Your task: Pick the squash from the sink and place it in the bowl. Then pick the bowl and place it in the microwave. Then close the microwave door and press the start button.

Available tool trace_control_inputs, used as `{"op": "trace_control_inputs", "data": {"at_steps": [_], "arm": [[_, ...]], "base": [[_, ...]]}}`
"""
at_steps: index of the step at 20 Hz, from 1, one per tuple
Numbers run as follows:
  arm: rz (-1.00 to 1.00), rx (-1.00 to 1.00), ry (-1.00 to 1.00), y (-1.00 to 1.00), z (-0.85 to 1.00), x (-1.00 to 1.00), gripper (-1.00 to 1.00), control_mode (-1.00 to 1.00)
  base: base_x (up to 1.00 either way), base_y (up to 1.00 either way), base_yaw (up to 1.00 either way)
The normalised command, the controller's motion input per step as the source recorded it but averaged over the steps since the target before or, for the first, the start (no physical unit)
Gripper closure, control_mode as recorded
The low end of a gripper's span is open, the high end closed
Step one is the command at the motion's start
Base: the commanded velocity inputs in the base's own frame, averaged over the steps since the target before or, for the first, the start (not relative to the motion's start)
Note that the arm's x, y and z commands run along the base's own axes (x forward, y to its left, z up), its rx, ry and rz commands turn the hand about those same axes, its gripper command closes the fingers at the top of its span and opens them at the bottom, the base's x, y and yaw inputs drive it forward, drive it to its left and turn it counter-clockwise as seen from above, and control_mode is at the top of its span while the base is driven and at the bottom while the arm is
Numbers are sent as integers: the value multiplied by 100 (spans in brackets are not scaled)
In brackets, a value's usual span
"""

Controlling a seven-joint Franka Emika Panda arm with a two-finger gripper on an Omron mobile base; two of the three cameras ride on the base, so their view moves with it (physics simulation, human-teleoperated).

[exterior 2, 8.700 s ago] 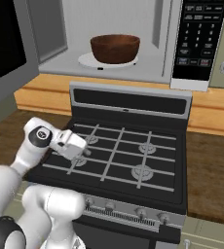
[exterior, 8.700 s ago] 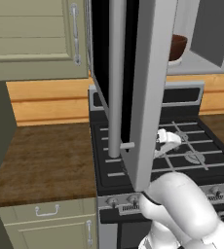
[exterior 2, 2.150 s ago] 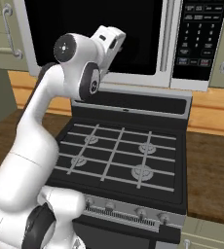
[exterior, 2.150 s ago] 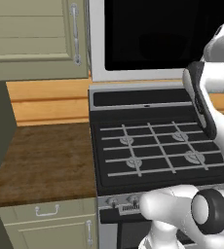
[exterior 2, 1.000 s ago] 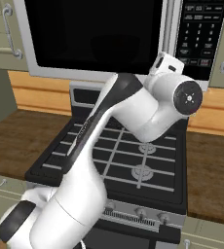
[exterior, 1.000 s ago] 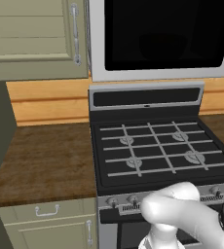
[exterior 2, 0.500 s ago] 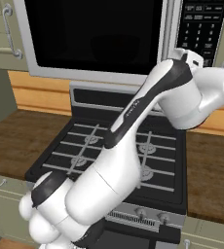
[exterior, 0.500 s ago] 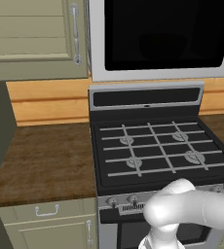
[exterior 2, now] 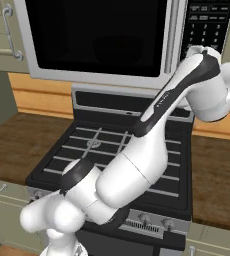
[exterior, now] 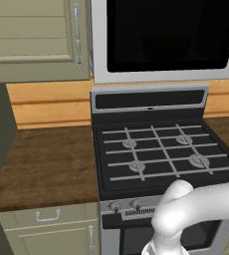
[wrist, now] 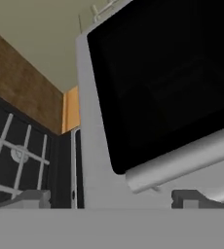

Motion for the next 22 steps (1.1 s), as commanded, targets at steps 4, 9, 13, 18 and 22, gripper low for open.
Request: {"op": "trace_control_inputs", "data": {"at_steps": [4, 9, 13, 18, 22], "arm": [[3, 0, 0, -28, -6, 33, -100, -100], [1, 0, 0, -16, -1, 58, -100, -100], [0, 0, 0, -13, -6, 41, -100, -100], [0, 0, 0, -5, -12, 18, -100, -100], [0, 0, 0, 29, -26, -44, -100, -100]], "base": [[0, 0, 0], [0, 0, 0], [0, 0, 0], [0, 0, 0], [0, 0, 0]]}}
